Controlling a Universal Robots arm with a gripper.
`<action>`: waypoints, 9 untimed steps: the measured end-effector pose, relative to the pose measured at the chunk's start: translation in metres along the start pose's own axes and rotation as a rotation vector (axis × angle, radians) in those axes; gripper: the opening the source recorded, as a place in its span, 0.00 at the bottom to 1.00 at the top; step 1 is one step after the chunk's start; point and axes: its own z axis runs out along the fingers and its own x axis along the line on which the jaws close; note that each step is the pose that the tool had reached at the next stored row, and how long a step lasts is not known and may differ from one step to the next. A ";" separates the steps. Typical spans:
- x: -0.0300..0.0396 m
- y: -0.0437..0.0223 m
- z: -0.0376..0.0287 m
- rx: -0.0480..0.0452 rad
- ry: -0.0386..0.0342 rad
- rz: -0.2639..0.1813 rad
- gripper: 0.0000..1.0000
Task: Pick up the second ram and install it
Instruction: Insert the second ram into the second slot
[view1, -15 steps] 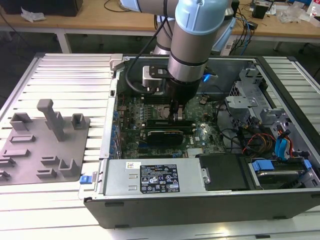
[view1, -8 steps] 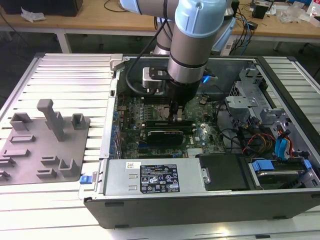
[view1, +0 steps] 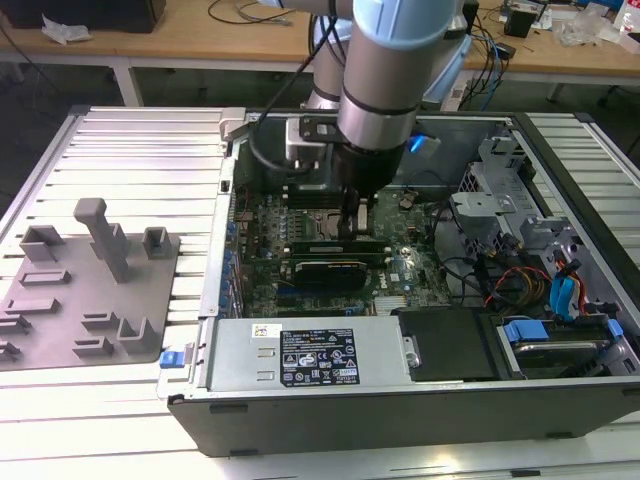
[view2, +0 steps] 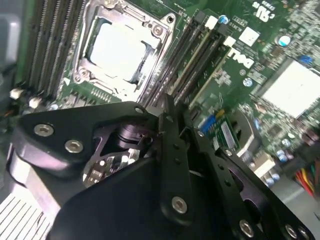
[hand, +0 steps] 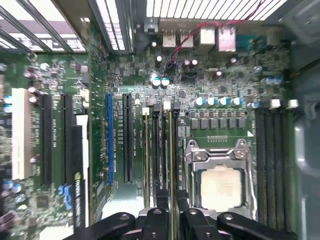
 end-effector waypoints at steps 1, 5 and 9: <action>-0.0018 0.0002 -0.0061 0.0002 0.0040 0.000 0.19; -0.0081 0.0014 -0.0332 0.0005 0.0197 0.001 0.11; -0.0082 0.0014 -0.0344 0.0006 0.0196 0.001 0.11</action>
